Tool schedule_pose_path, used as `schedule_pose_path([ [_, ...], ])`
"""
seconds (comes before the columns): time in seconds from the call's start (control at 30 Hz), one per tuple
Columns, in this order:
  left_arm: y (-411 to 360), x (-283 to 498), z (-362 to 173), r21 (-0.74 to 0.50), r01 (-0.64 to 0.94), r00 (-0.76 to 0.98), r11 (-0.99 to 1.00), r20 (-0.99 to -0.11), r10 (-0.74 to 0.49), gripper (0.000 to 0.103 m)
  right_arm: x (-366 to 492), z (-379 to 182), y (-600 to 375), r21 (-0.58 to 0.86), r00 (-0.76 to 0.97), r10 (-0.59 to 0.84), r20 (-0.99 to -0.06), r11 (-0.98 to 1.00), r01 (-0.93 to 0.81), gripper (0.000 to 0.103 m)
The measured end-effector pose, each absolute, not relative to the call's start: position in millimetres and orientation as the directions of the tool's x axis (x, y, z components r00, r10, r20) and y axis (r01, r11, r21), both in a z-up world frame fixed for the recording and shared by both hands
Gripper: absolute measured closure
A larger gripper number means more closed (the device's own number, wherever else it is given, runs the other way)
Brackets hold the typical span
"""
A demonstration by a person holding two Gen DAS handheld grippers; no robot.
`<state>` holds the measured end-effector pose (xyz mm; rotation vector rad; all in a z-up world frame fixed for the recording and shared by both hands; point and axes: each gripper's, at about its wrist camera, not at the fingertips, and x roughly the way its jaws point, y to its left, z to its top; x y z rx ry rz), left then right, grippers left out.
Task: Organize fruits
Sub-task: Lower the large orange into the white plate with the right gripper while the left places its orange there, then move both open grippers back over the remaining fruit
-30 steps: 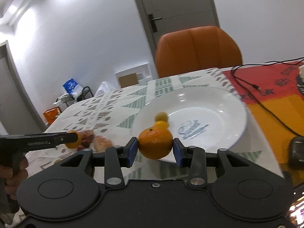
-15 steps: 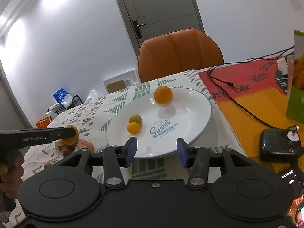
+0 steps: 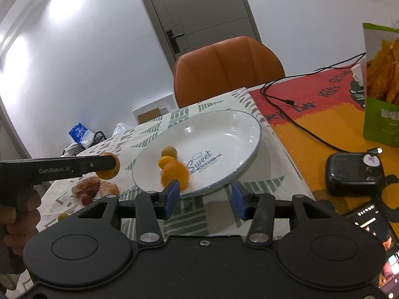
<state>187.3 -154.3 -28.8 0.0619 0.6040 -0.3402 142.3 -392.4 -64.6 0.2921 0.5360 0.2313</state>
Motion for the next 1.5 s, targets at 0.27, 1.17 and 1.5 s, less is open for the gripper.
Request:
schedule_pose_path([
  [0.27,-172.3,194.0,-21.5,-0.024,0.361,0.775,0.932,-0.549,-0.314,0.072,136.8,-67.0,-399.0,0.343,0.839,0.288,-0.462,0.93,-0.13,0.056],
  [1.17,-137.0,185.8,-15.9,0.012,0.266,0.814,0.964,-0.538,-0.218,0.023,145.8,-63.7,-378.6,0.355,0.826,0.337,-0.451,0.917,-0.181,0.049],
  [1.5,-101.1,171.9,-4.4,0.02,0.187,0.839,0.982,-0.523,-0.149,0.02,156.7,-55.1,-351.7,0.34,0.81,0.383,-0.444,0.908,-0.243,0.041],
])
